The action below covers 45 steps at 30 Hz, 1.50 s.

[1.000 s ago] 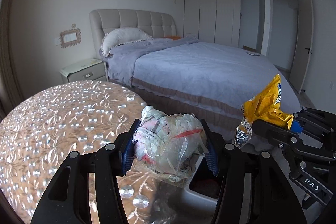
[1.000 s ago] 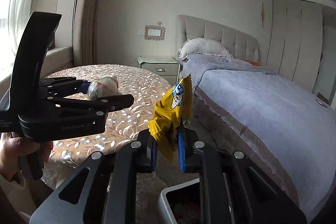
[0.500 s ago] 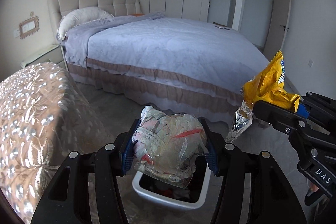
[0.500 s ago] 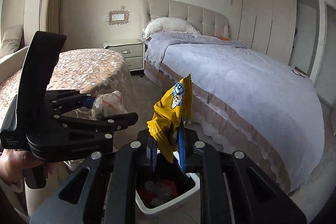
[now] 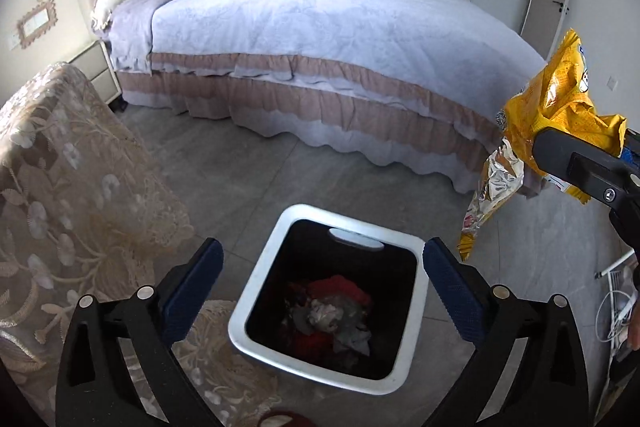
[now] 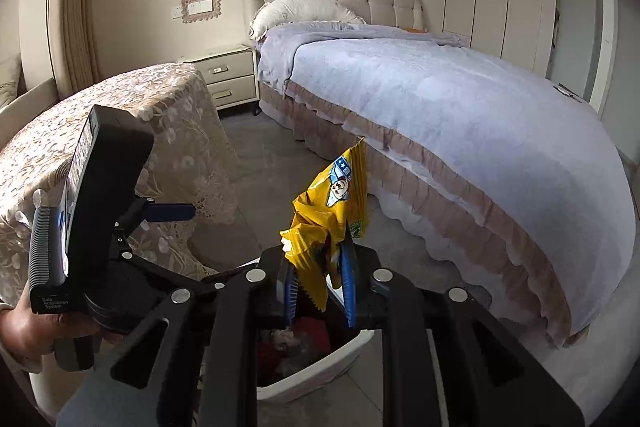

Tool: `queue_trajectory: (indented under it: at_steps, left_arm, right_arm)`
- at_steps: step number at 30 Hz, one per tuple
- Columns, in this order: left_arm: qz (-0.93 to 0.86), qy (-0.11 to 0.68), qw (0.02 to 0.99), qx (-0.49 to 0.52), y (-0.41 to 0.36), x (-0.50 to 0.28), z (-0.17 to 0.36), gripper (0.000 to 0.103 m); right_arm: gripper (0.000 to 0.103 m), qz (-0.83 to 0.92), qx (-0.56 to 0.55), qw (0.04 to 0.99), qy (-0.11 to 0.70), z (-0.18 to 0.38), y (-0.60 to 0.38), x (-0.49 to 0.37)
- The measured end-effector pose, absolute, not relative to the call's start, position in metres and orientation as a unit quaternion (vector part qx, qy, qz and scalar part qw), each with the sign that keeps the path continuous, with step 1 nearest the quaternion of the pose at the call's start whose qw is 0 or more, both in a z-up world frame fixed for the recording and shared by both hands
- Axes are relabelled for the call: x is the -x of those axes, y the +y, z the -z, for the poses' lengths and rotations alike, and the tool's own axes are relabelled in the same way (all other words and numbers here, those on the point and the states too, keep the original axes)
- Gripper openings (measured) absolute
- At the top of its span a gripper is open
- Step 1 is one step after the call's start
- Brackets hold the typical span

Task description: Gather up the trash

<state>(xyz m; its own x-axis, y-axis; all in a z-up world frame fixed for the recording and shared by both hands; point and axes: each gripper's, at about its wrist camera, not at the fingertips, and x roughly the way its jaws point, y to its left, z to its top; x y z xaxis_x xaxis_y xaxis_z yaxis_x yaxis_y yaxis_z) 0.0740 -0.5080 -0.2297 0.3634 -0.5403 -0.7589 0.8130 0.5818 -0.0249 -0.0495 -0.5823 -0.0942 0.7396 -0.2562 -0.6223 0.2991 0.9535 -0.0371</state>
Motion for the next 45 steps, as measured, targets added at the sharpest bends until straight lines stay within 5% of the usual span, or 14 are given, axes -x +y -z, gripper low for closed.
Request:
queue_trajectory:
  at_steps: [10, 13, 17, 23, 33, 45]
  left_arm:
    - [0.367, 0.291, 0.869, -0.160, -0.475, -0.079, 0.178, 0.098]
    - [0.358, 0.285, 0.878, -0.143, -0.463, -0.085, 0.166, 0.098]
    - [0.348, 0.291, 0.883, -0.126, -0.450, -0.092, 0.159, 0.098]
    - [0.343, 0.291, 0.886, -0.115, -0.436, -0.094, 0.151, 0.098]
    - [0.330, 0.254, 0.904, -0.096, -0.403, -0.081, 0.113, 0.098]
    - [0.283, 0.202, 0.936, -0.053, -0.319, -0.071, 0.049, 0.098]
  right_arm:
    - [0.020, 0.120, -0.048, 0.926, 0.356, 0.125, -0.593, 0.026]
    - [0.030, 0.103, -0.045, 0.912, 0.395, 0.154, -0.587, 0.010]
    - [0.098, 0.087, -0.044, 0.897, 0.431, 0.188, -0.585, -0.006]
    - [0.099, 0.085, -0.066, 0.889, 0.445, 0.193, -0.589, -0.003]
    - [0.099, 0.123, -0.020, 0.952, 0.278, 0.079, -0.566, 0.032]
    - [0.099, 0.076, 0.013, 0.977, 0.199, -0.010, -0.491, 0.015]
